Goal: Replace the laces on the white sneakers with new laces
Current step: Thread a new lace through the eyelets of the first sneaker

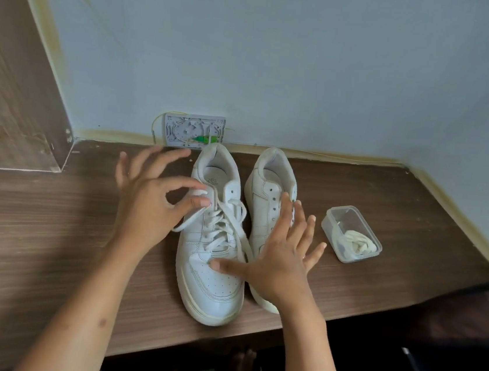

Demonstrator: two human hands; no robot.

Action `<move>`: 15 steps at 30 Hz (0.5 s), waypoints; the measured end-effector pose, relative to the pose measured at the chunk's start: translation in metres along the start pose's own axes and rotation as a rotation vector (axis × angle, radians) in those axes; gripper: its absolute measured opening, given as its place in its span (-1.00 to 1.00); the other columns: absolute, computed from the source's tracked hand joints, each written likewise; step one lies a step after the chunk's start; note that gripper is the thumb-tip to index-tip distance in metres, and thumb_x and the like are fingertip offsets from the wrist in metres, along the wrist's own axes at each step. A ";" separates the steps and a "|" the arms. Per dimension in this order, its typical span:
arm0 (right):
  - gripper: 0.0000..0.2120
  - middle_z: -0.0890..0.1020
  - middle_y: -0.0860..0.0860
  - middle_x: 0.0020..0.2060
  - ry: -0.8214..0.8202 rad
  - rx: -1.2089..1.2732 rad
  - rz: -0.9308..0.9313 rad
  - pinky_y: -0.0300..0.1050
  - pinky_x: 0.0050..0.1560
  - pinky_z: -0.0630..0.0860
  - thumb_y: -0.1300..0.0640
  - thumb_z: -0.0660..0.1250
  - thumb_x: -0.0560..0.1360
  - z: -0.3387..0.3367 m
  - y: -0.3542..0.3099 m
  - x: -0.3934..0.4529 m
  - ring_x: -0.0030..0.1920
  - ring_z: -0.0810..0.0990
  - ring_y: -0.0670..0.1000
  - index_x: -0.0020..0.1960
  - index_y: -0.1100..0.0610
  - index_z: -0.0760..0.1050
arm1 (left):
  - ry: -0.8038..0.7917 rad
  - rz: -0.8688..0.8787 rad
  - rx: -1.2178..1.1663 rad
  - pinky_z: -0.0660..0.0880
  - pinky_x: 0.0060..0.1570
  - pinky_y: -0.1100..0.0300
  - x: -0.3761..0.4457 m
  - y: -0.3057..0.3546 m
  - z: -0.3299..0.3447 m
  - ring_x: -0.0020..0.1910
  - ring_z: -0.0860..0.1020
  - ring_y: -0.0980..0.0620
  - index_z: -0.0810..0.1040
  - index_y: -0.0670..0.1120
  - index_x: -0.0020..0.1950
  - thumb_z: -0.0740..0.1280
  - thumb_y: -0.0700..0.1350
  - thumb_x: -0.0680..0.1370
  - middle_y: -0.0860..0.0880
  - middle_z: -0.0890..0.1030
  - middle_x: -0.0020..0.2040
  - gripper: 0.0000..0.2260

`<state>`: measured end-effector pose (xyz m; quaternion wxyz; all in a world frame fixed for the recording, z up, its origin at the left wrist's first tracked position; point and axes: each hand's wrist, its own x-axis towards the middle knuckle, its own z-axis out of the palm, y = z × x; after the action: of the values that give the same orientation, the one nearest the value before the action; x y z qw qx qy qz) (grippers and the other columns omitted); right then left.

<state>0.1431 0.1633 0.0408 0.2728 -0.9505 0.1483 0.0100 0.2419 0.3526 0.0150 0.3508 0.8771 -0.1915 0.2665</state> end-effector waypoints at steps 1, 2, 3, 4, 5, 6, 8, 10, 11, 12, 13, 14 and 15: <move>0.44 -0.41 -0.08 0.51 -0.004 -0.001 -0.001 0.36 0.39 -0.45 -0.47 0.51 0.08 0.000 0.000 0.000 0.47 -0.54 0.09 0.47 -0.15 -0.54 | 0.004 0.021 0.025 0.01 0.43 -0.27 0.000 0.003 0.001 0.39 0.33 -0.07 0.69 0.18 -0.14 0.33 0.33 0.38 0.14 0.54 0.29 -0.71; 0.44 -0.41 -0.08 0.51 -0.007 -0.002 -0.003 0.35 0.39 -0.45 -0.47 0.50 0.08 0.000 0.000 0.000 0.47 -0.53 0.09 0.47 -0.15 -0.53 | 0.018 0.026 0.045 0.00 0.43 -0.28 0.000 0.003 0.002 0.38 0.35 -0.07 0.69 0.16 -0.17 0.35 0.30 0.39 0.14 0.55 0.27 -0.73; 0.43 -0.41 -0.08 0.51 -0.007 -0.003 -0.005 0.35 0.39 -0.45 -0.47 0.50 0.08 0.001 0.001 0.000 0.47 -0.53 0.10 0.47 -0.15 -0.53 | 0.042 0.016 0.067 0.00 0.43 -0.26 -0.001 0.002 0.002 0.36 0.36 -0.07 0.69 0.16 -0.19 0.38 0.26 0.40 0.15 0.56 0.24 -0.78; 0.43 -0.41 -0.08 0.51 -0.009 -0.003 -0.004 0.35 0.39 -0.45 -0.47 0.49 0.08 0.001 0.001 0.000 0.47 -0.53 0.10 0.47 -0.14 -0.53 | 0.076 -0.018 0.080 -0.01 0.44 -0.22 -0.001 0.000 0.001 0.35 0.36 -0.05 0.68 0.16 -0.20 0.41 0.22 0.41 0.17 0.57 0.23 -0.83; 0.43 -0.41 -0.08 0.51 -0.013 -0.003 -0.002 0.35 0.39 -0.44 -0.48 0.49 0.08 0.001 0.001 0.000 0.48 -0.52 0.10 0.47 -0.14 -0.53 | 0.122 -0.087 0.082 0.01 0.44 -0.15 0.000 -0.002 -0.001 0.33 0.38 -0.04 0.67 0.16 -0.19 0.44 0.17 0.43 0.18 0.57 0.21 -0.88; 0.43 -0.40 -0.07 0.51 -0.017 -0.003 0.000 0.35 0.39 -0.44 -0.48 0.49 0.08 0.001 0.001 0.000 0.48 -0.51 0.11 0.47 -0.14 -0.53 | 0.181 -0.194 0.070 0.06 0.41 -0.07 0.000 -0.006 -0.003 0.30 0.40 -0.04 0.66 0.15 -0.16 0.44 0.13 0.45 0.18 0.58 0.20 -0.91; 0.43 -0.40 -0.08 0.51 -0.022 -0.008 -0.001 0.34 0.39 -0.43 -0.48 0.48 0.07 0.001 0.001 0.000 0.49 -0.50 0.11 0.48 -0.13 -0.52 | 0.313 -0.466 0.025 0.21 0.31 0.02 0.001 -0.016 -0.012 0.23 0.46 -0.11 0.66 0.07 -0.05 0.38 0.10 0.49 0.10 0.59 0.19 -0.86; 0.43 -0.41 -0.08 0.51 -0.029 -0.014 0.002 0.34 0.39 -0.43 -0.49 0.48 0.08 0.001 0.001 -0.001 0.49 -0.49 0.11 0.48 -0.13 -0.52 | 0.363 -0.713 0.045 0.27 0.29 -0.04 0.000 -0.030 -0.022 0.26 0.43 -0.21 0.64 0.02 0.07 0.33 0.09 0.54 -0.01 0.55 0.24 -0.79; 0.43 -0.41 -0.08 0.51 -0.030 -0.017 0.006 0.34 0.39 -0.43 -0.49 0.47 0.08 0.001 0.001 0.000 0.49 -0.49 0.12 0.48 -0.14 -0.52 | 0.336 -0.793 0.069 0.25 0.30 -0.09 -0.001 -0.037 -0.026 0.30 0.39 -0.23 0.63 0.02 0.11 0.34 0.07 0.56 -0.04 0.52 0.28 -0.79; 0.43 -0.42 -0.08 0.51 -0.031 -0.019 0.008 0.34 0.39 -0.43 -0.49 0.47 0.08 0.001 0.001 0.000 0.49 -0.49 0.12 0.47 -0.14 -0.53 | 0.287 -0.817 0.073 0.24 0.32 -0.12 -0.002 -0.041 -0.028 0.34 0.35 -0.25 0.62 0.04 0.14 0.35 0.06 0.56 -0.05 0.49 0.31 -0.79; 0.43 -0.42 -0.08 0.50 -0.033 -0.019 0.009 0.34 0.40 -0.42 -0.48 0.48 0.08 0.001 0.002 0.000 0.49 -0.49 0.12 0.47 -0.14 -0.53 | 0.233 -0.768 0.057 0.23 0.33 -0.12 -0.002 -0.042 -0.028 0.36 0.33 -0.24 0.61 0.07 0.17 0.37 0.08 0.54 -0.05 0.47 0.33 -0.76; 0.43 -0.42 -0.09 0.50 -0.034 -0.015 0.008 0.35 0.40 -0.42 -0.48 0.48 0.08 0.001 0.002 0.001 0.49 -0.49 0.12 0.46 -0.15 -0.54 | 0.183 -0.653 0.026 0.21 0.34 -0.07 -0.002 -0.040 -0.028 0.37 0.32 -0.19 0.61 0.11 0.18 0.39 0.15 0.50 -0.02 0.47 0.34 -0.71; 0.43 -0.42 -0.09 0.50 -0.035 -0.008 0.007 0.35 0.41 -0.42 -0.48 0.49 0.08 0.002 0.002 0.001 0.49 -0.49 0.12 0.46 -0.16 -0.54 | 0.136 -0.514 0.000 0.18 0.36 -0.01 -0.001 -0.035 -0.025 0.38 0.31 -0.13 0.62 0.17 0.16 0.38 0.23 0.45 0.04 0.46 0.34 -0.68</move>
<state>0.1439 0.1621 0.0381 0.2714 -0.9508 0.1467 0.0284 0.2508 0.3948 0.0113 0.4189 0.8771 0.0616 0.2269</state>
